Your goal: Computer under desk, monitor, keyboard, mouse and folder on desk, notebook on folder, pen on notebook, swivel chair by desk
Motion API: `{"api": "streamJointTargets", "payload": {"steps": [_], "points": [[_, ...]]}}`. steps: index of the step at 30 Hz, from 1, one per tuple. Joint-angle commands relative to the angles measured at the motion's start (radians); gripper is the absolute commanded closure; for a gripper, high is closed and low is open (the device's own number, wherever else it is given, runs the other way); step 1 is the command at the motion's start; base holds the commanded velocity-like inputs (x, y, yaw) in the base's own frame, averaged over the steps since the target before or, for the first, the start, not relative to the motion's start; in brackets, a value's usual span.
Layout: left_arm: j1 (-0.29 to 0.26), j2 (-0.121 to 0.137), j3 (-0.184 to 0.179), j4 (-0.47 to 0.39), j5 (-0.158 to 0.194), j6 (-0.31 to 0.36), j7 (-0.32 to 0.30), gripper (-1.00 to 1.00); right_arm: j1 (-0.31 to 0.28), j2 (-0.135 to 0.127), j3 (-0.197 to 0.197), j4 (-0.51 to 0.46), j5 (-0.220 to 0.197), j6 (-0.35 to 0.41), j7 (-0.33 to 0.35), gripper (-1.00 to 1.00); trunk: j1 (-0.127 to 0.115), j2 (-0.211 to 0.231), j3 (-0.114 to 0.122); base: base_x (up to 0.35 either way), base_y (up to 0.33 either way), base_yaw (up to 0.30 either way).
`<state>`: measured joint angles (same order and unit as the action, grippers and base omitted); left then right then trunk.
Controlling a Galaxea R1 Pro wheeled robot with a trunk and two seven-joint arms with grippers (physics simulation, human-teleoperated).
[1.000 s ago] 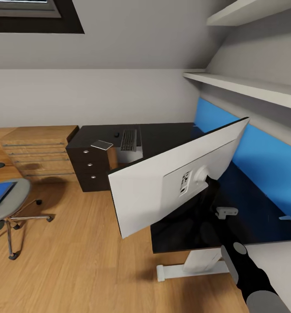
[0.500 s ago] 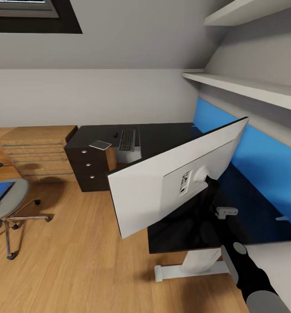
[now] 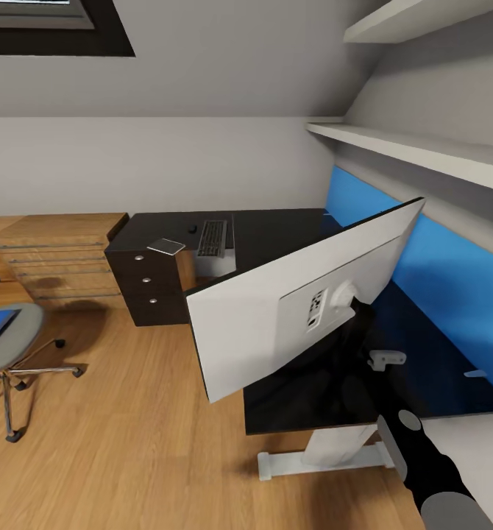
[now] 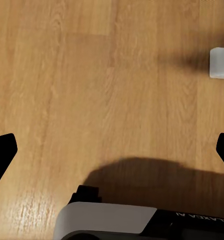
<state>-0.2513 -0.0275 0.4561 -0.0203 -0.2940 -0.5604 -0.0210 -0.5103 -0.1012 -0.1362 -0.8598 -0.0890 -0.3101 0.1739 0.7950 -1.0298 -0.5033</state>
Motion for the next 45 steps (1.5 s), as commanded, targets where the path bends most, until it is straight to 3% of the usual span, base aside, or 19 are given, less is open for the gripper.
{"api": "streamJointTargets", "payload": {"steps": [1, 45], "points": [[0.0, 0.0, 0.009, 0.0, -0.007, -0.002, -0.002, -1.0, -0.001, -0.002, -0.002, 0.002, -0.015, 0.0, 0.004, 1.0, 0.0, 0.0, -0.001, 0.052, -0.023, 0.0], [0.0, 0.0, 0.009, -0.001, -0.007, -0.004, -0.003, -1.0, -0.001, -0.009, -0.002, 0.002, -0.017, 0.0, 0.004, 1.0, 0.0, 0.0, -0.001, 0.081, -0.022, 0.0]]}}
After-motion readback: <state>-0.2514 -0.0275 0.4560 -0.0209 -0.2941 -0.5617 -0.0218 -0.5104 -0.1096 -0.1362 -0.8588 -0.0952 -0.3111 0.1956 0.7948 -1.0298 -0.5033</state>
